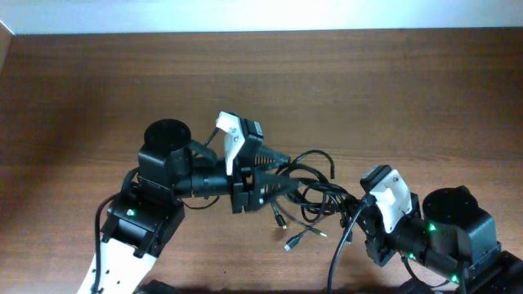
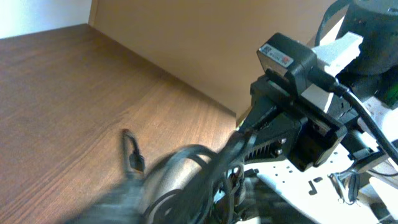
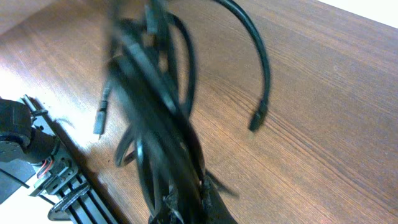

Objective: Untangle cables

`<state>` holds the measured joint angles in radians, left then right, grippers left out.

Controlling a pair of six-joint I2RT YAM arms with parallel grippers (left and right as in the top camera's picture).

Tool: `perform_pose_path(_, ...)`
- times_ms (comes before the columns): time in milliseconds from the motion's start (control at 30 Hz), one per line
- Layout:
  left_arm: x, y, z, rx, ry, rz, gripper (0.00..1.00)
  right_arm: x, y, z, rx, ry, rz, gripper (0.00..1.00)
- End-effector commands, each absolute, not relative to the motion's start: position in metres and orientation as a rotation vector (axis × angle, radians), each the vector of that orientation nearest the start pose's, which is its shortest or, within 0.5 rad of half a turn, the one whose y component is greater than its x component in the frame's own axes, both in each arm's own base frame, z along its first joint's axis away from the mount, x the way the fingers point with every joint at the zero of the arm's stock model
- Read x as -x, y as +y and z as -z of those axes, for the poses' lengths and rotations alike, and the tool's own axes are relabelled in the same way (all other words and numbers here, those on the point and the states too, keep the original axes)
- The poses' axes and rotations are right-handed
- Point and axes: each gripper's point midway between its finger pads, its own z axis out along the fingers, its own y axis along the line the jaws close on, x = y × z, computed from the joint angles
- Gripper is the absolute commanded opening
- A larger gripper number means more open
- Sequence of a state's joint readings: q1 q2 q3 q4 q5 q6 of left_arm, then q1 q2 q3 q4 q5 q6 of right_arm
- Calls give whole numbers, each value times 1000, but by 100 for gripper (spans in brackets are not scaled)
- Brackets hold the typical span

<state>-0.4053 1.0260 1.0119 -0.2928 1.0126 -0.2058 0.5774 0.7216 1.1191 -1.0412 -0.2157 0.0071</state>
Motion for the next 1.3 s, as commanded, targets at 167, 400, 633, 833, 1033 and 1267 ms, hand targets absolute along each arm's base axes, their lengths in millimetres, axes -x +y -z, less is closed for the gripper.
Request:
perform_pose_path(167,-191,-238,-309,-1259,1589,1078,99,-159,149,-290,756,2141,-566,4)
perform_pose_path(400,-172,-226,-276,-1494,1521,936,99,-146,173,-308,900,2009,-718,4)
perform_pose_path(633,-197,-212,-255,-1488,1646,707,99,-114,200,-333,1149,1763,-928,4)
perform_pose_path(833,-179,-222,-268,-1540,1508,828,89,-108,210,-354,1186,1631,-998,4)
perform_pose_path(1033,-159,-230,-284,-1558,1376,975,14,-110,212,-362,1182,1590,-992,4)
perform_pose_path(1267,-179,-222,-267,-1514,1546,848,0,-156,175,-321,817,1978,-735,30)
